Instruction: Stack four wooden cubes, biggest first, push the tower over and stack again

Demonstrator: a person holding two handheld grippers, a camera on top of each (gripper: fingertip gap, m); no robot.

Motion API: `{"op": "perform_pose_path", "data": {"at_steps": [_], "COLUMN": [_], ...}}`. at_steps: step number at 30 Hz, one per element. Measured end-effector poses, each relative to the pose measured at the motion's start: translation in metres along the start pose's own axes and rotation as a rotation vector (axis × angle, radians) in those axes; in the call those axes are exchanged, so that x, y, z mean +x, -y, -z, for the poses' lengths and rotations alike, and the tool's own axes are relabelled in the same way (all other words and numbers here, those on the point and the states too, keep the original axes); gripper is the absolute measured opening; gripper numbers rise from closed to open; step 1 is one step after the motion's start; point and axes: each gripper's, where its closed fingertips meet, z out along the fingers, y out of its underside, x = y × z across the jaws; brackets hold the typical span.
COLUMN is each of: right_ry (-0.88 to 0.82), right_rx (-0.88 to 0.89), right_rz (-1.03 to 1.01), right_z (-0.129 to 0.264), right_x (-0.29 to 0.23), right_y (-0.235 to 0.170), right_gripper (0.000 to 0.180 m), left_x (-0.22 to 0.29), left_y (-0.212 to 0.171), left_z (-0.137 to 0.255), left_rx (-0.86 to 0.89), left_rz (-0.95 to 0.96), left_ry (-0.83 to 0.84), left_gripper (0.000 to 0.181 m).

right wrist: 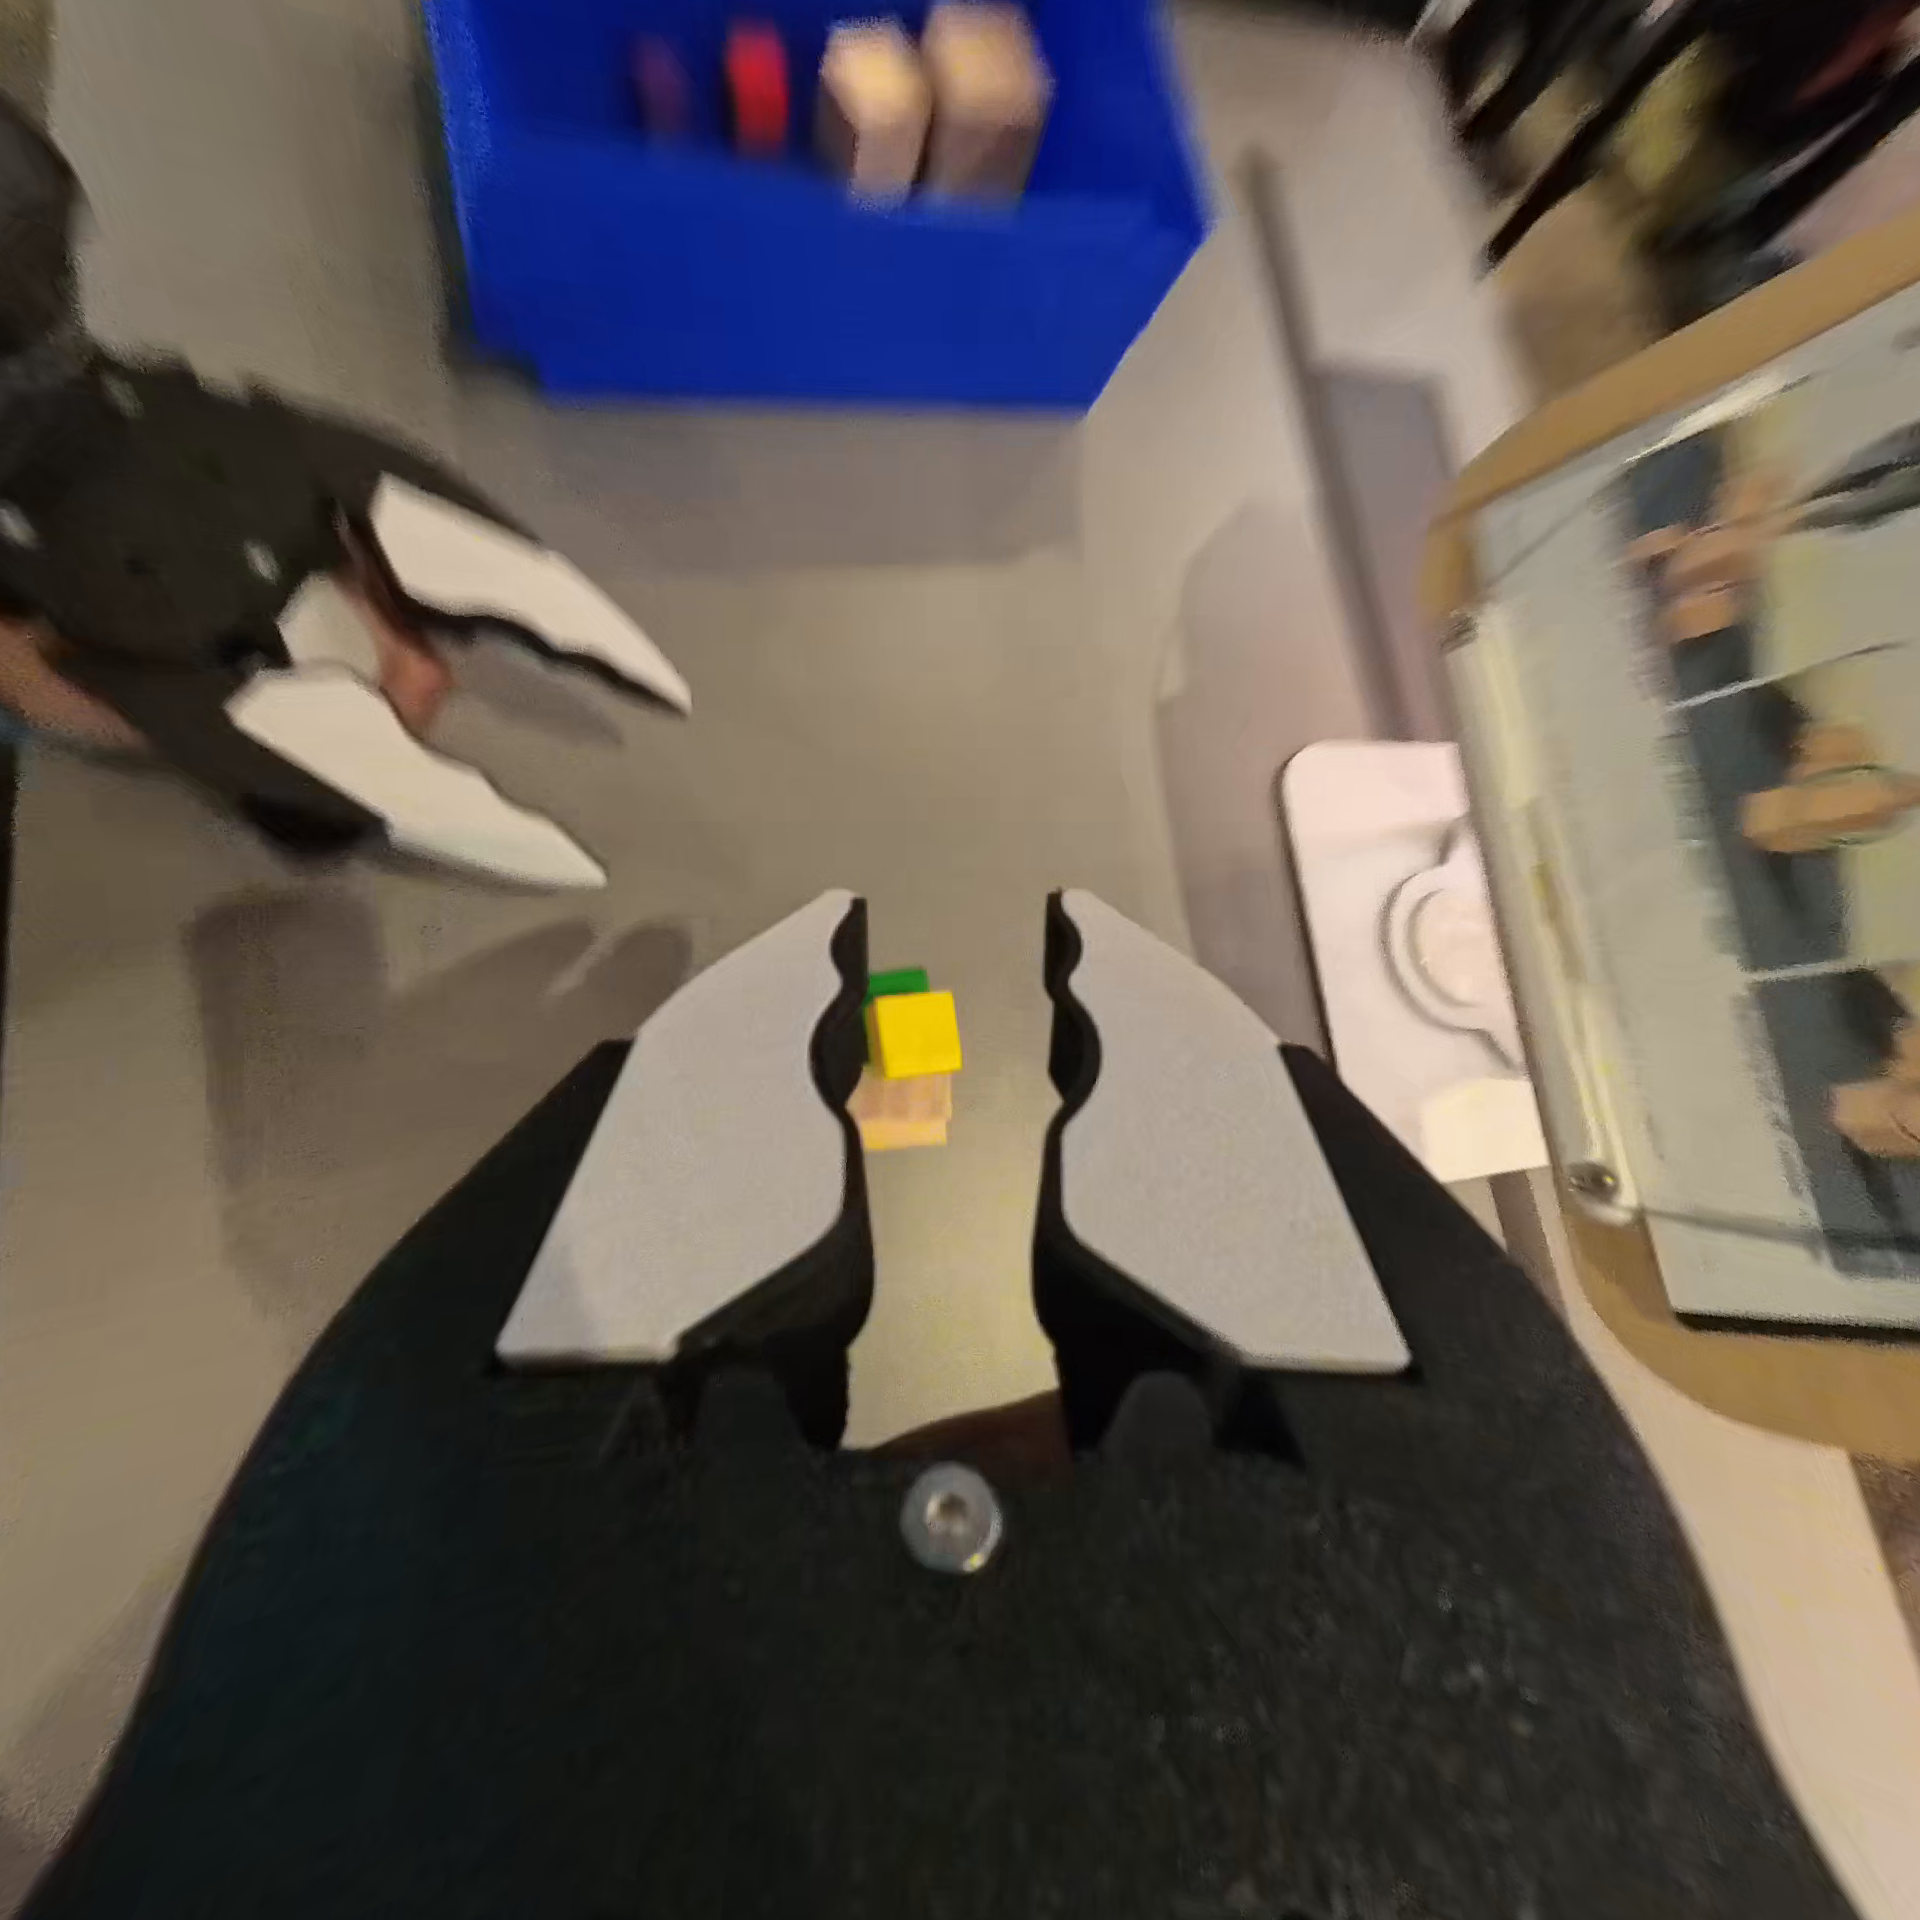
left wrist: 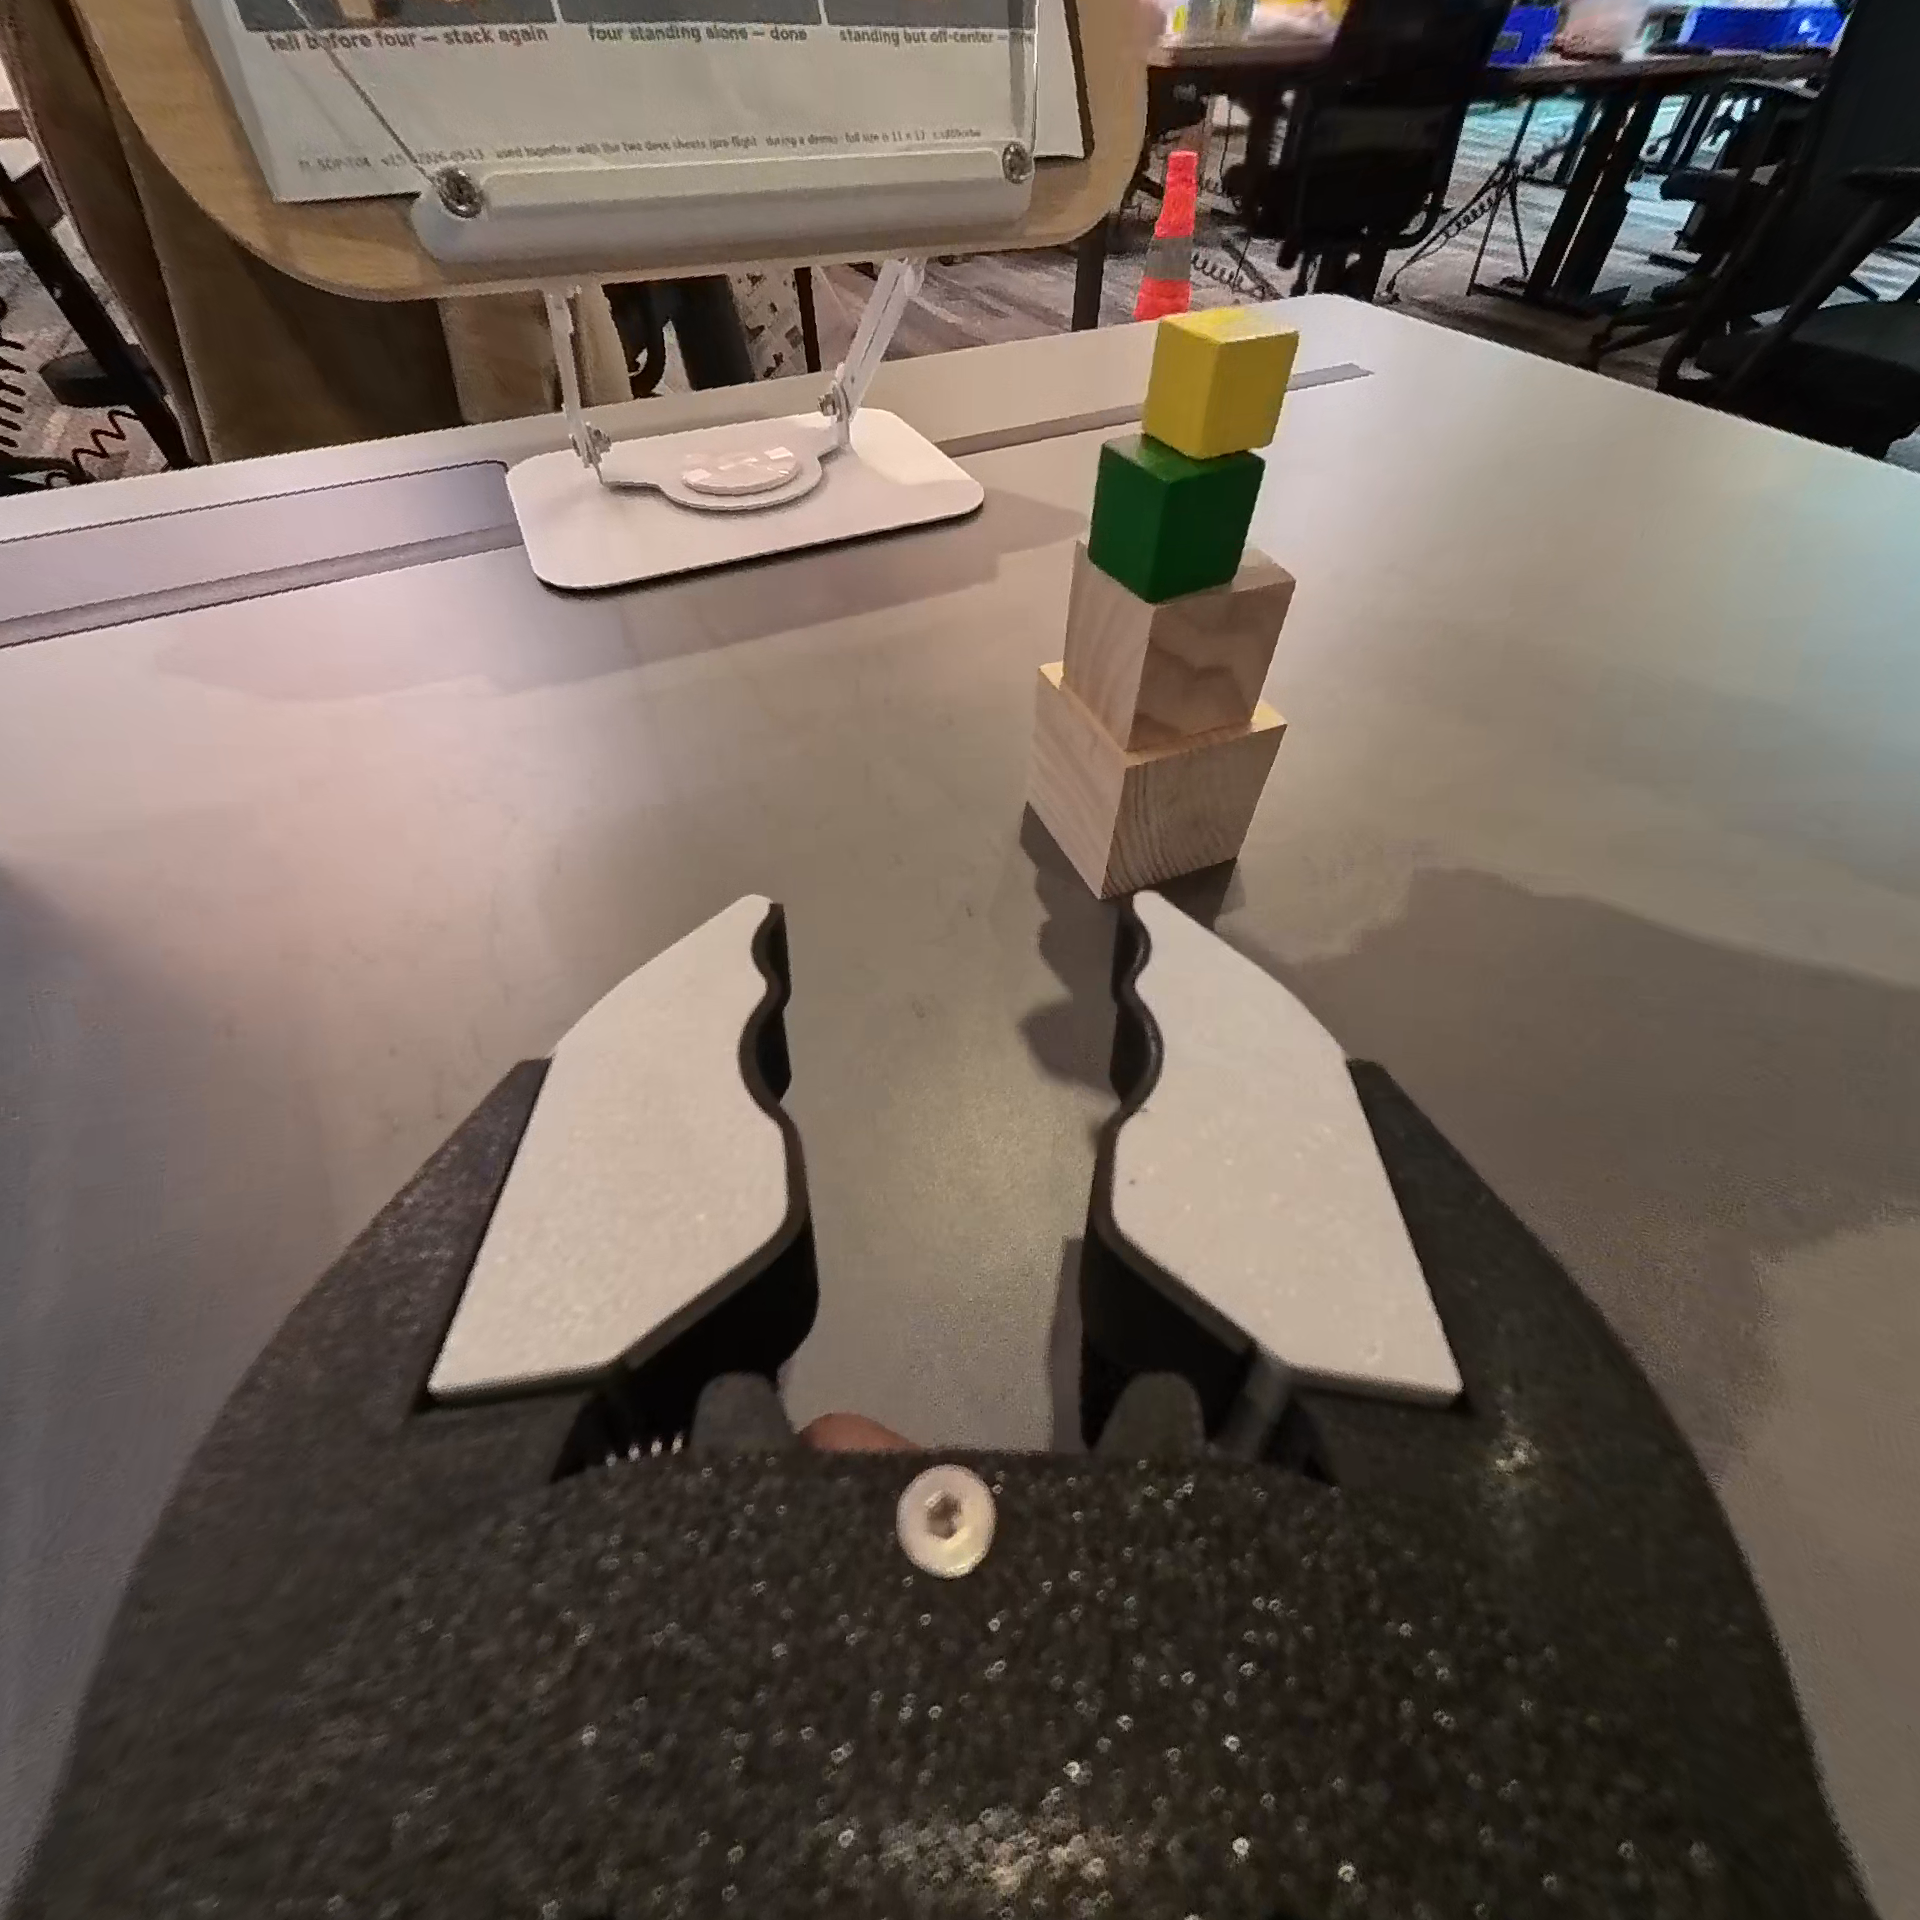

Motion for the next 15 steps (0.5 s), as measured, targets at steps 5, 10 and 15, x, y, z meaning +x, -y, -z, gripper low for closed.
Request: {"op": "perform_pose_path", "data": {"at_steps": [5, 10, 15], "right_ry": [-0.262, -0.389, -0.535], "right_rx": [0.327, 0.210, 0.141], "right_rz": [-0.323, -0.644, -0.685], "right_z": [0.033, -0.004, -0.009], "right_x": [-0.039, -0.079, -0.083], "right_y": [-0.028, -0.130, -0.167], "right_gripper": [0.033, 0.039, 0.039], "left_x": [-0.001, -0.005, -0.007], "left_y": [0.000, -0.003, -0.004], "left_z": [-0.001, -0.003, -0.004], "left_rx": [-0.005, -0.028, -0.038], "left_rz": [0.002, -0.010, -0.047], "left_ry": [0.010, 0.053, 0.099], "left_gripper": [0.059, 0.060, 0.060]}}
